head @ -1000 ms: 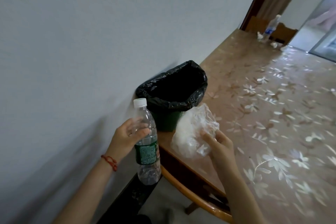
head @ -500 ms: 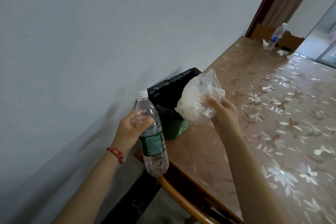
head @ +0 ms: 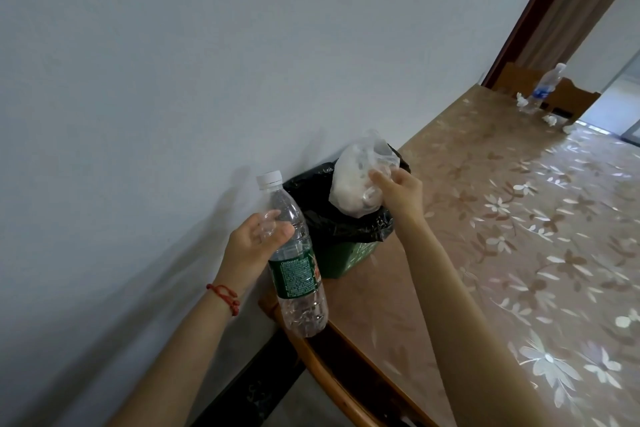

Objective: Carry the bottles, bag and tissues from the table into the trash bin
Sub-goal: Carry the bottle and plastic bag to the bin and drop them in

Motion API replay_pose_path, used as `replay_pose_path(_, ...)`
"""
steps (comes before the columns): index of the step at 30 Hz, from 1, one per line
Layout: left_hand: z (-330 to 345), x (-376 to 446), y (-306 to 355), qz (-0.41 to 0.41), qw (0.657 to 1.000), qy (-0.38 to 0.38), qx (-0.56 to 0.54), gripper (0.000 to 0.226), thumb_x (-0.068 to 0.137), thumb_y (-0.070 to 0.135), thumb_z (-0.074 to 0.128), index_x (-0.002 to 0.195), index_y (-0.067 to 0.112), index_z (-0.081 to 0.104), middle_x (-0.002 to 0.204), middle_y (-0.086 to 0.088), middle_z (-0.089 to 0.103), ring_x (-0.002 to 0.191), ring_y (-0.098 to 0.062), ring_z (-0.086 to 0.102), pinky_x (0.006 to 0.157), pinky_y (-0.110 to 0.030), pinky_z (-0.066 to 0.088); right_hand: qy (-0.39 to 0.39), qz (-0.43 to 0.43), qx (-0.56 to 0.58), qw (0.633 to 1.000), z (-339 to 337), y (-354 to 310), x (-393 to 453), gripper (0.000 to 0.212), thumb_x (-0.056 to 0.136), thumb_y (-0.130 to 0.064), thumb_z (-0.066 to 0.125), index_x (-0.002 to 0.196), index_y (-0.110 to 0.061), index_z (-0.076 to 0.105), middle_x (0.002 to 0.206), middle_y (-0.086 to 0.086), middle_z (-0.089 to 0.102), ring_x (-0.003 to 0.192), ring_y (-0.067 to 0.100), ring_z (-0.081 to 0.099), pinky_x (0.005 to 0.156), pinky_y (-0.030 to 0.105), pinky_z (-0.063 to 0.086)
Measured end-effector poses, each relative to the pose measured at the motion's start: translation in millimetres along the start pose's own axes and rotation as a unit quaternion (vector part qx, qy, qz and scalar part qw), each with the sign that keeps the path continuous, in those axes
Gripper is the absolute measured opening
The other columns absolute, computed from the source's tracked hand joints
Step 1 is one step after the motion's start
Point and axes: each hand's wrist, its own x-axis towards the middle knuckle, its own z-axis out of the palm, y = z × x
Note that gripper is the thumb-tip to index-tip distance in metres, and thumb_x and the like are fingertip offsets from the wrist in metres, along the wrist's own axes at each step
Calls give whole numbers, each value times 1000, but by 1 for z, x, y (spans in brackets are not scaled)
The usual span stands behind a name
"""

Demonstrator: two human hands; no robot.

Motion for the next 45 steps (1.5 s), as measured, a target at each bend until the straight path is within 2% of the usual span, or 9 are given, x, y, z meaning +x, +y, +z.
replay_pose_path(3,2,0,2,5,1000,2,-2,74,47,62,61,109,21,59,96,13,64,88,1,60,60,-8,48,-3,-10,-76,997,-2,3,-3,20,81,-27,65,94,-11,64,75,-3,56,70,11,52,68,27,43)
replay_pose_path(7,6,-1,2,9,1000,-12,9,74,48,62,61,110,22,58,101,11,64,92,-1,61,65,-11,48,-9,-42,-145,988,-14,6,-17,44,86,-28,62,126,-13,54,113,4,65,105,15,59,91,26,46)
replay_pose_path(13,12,-3,3,14,1000,-21,8,75,51,60,63,114,19,57,101,12,67,99,-8,62,75,-22,50,-22,-162,-328,930,-31,34,-59,48,89,-34,57,132,-13,48,133,4,53,125,18,45,101,34,39)
replay_pose_path(20,21,-1,14,30,999,-17,10,80,46,69,66,111,23,58,100,11,66,97,-7,62,78,-23,52,-27,-265,-515,815,-47,95,-102,48,73,-22,74,115,-5,60,119,18,62,111,36,58,80,45,54)
replay_pose_path(23,25,4,25,39,999,2,-3,56,52,62,61,99,32,58,105,2,66,99,-14,63,72,-15,52,-44,-249,-532,808,-54,108,-110,50,70,-27,78,113,-7,61,119,16,63,110,32,60,78,41,55)
replay_pose_path(27,32,14,41,60,996,50,-46,60,54,60,65,103,27,57,105,-3,67,98,-18,64,85,-29,52,-51,-234,-542,805,-59,118,-114,48,69,-28,78,110,-8,63,118,15,64,108,30,61,78,40,55)
replay_pose_path(33,48,37,72,99,982,126,-98,43,77,30,69,114,14,54,94,7,64,84,-9,64,68,-10,49,-53,-212,-535,816,-60,122,-114,47,73,-29,76,114,-9,62,118,13,64,108,29,61,80,40,54)
replay_pose_path(41,69,69,60,93,982,156,-56,59,75,28,73,125,10,46,120,-6,57,91,-7,58,66,-7,48,-59,-211,-520,826,-56,122,-116,47,70,-29,78,111,-10,64,115,11,65,104,27,63,71,35,56)
replay_pose_path(45,77,73,44,85,984,159,-9,62,73,27,75,125,10,46,120,-7,57,98,-12,56,65,-1,43,-72,-205,-505,835,-56,127,-116,47,78,-30,69,119,-11,58,124,10,60,114,27,57,82,37,53)
